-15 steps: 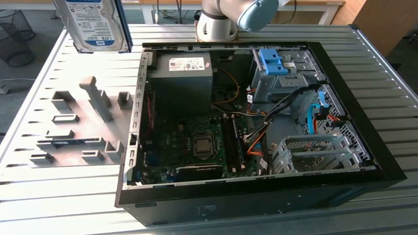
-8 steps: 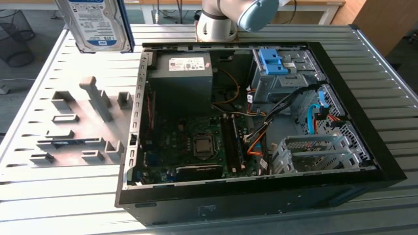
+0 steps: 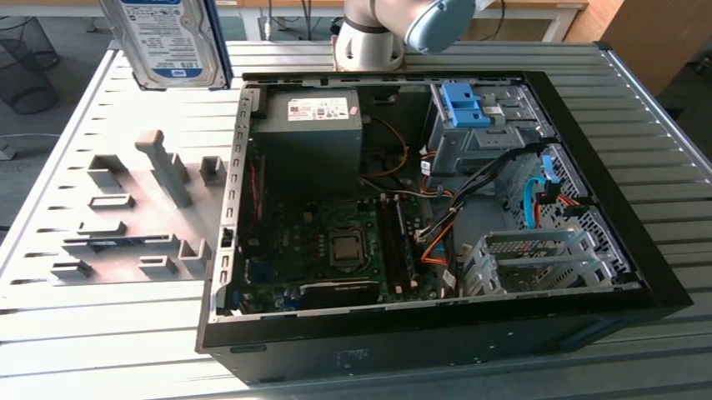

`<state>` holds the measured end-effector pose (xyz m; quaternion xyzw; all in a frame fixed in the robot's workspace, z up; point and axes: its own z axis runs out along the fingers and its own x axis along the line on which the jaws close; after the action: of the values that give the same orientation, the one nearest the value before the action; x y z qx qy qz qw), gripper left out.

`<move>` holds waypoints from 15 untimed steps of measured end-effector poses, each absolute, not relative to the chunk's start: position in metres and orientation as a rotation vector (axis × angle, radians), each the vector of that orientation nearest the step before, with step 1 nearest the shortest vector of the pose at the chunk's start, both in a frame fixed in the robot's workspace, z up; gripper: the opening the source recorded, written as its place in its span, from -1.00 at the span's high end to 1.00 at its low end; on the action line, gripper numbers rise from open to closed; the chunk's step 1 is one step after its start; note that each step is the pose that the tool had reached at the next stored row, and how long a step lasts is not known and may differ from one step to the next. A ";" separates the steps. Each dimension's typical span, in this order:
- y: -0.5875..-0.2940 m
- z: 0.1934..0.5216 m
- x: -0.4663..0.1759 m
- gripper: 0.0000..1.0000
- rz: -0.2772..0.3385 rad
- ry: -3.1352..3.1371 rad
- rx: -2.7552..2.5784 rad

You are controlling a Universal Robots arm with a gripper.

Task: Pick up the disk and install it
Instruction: 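Pick up the disk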

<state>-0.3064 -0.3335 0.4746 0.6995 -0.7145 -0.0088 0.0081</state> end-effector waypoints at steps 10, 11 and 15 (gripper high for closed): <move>-0.333 0.475 -0.303 0.27 -0.027 -2.233 2.186; -0.333 0.475 -0.303 0.27 -0.027 -2.233 2.186; -0.333 0.475 -0.301 0.27 -0.027 -2.233 2.186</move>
<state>-0.3006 -0.3335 0.4746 0.6995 -0.7145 -0.0088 0.0081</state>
